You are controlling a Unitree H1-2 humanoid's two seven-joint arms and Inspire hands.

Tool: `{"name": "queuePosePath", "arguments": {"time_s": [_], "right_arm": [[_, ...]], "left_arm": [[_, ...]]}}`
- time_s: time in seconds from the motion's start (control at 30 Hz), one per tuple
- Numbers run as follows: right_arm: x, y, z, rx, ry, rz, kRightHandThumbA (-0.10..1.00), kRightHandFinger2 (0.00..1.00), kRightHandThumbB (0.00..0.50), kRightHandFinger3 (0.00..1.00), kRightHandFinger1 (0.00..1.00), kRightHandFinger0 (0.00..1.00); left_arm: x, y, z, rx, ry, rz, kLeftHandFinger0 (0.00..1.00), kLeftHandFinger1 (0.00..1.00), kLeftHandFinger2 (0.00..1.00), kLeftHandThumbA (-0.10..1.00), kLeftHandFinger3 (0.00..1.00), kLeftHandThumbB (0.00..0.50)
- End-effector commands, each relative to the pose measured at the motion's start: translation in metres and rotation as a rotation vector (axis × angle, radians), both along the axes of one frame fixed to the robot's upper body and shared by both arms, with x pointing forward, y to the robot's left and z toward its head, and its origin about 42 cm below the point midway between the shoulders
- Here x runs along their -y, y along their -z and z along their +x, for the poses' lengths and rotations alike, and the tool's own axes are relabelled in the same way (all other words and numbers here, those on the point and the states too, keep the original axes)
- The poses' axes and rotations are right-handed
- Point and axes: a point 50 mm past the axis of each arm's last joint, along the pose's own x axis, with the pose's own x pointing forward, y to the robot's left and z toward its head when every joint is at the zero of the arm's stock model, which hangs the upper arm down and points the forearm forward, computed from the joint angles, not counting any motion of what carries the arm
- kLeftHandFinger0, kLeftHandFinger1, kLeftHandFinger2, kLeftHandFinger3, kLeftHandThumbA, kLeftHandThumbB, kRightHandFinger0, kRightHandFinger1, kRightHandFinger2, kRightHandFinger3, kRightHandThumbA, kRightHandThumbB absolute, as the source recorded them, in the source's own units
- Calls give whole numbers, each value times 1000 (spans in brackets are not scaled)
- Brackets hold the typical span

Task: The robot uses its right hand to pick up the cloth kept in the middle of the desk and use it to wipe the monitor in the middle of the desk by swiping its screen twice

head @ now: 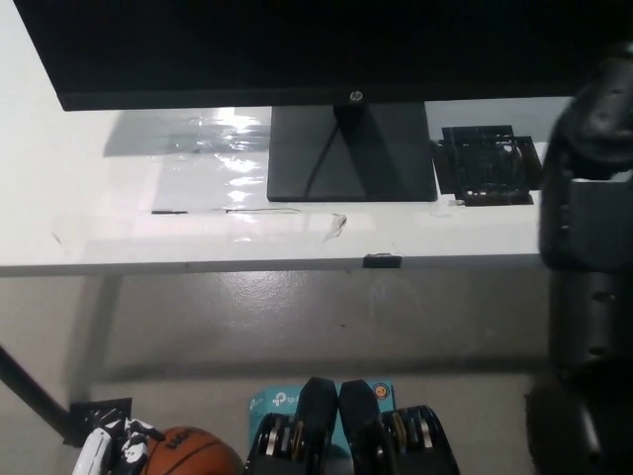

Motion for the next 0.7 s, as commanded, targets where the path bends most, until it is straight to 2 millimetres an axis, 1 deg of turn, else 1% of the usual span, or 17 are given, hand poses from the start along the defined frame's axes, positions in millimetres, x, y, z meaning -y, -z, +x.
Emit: {"name": "queuePosePath", "arguments": {"time_s": [0.0,0.03,0.07,0.1,0.13,0.17,0.23,0.3,0.33,0.37,0.4,0.43,0.47,0.53,0.6,0.63,0.67], "right_arm": [[-17,-17,10,145,94,-181,-100,286,4,303,0,0],[-16,-16,10,148,98,-182,-100,288,3,304,0,0],[-23,-9,15,127,85,-206,-100,314,32,342,0,0],[-25,-5,16,125,80,-220,-100,311,49,343,0,0],[-25,-4,17,126,80,-222,-100,309,50,343,0,0],[-33,-1,20,133,78,-241,-100,266,72,327,0,0],[-41,2,22,138,62,-263,-100,256,57,360,0,0],[-47,5,24,138,60,-285,-100,255,32,369,0,0],[-49,5,25,138,56,-288,-100,253,29,369,0,0],[-56,7,25,128,37,-282,-100,226,4,331,0,0],[-57,7,25,130,37,-281,-100,222,8,328,0,0],[-60,10,24,131,36,-284,-100,228,15,359,0,0],[-63,10,23,135,34,-288,-100,229,17,369,0,0],[-70,10,22,142,13,-275,-100,230,15,369,0,0],[-78,8,21,148,3,-286,-100,235,30,359,0,0],[-80,10,20,142,-9,-288,-100,234,8,338,0,0],[-83,10,19,137,-17,-290,-100,234,9,340,0,0]], "left_arm": [[-3,-8,0,45,12,10,0,0,0,569,0,500],[-3,-8,0,45,14,11,0,0,0,569,0,500],[-3,-8,0,50,15,24,0,0,0,584,0,500],[-3,-8,-1,52,18,18,0,0,0,569,0,500],[-3,-8,-1,52,19,17,0,0,0,569,0,500],[-2,-8,-1,56,18,12,0,0,0,554,0,500],[-2,-8,-1,57,15,19,0,0,0,553,0,500],[-3,-7,-1,55,16,11,0,0,0,563,0,500],[-3,-7,-1,53,16,14,0,0,0,565,0,500],[-3,-7,-1,54,17,16,0,0,0,567,0,500],[-3,-7,-1,53,16,13,0,0,0,560,0,500],[-2,-5,-2,47,18,4,0,0,0,558,0,500],[-2,-5,-2,48,19,0,0,0,0,559,0,500],[-2,-5,-2,54,21,8,0,0,0,572,0,500],[-2,-5,-2,52,22,20,0,0,0,588,0,500],[-1,-5,-3,48,25,22,0,0,0,586,0,500],[-1,-4,-3,46,26,22,0,0,0,583,0,500]]}}
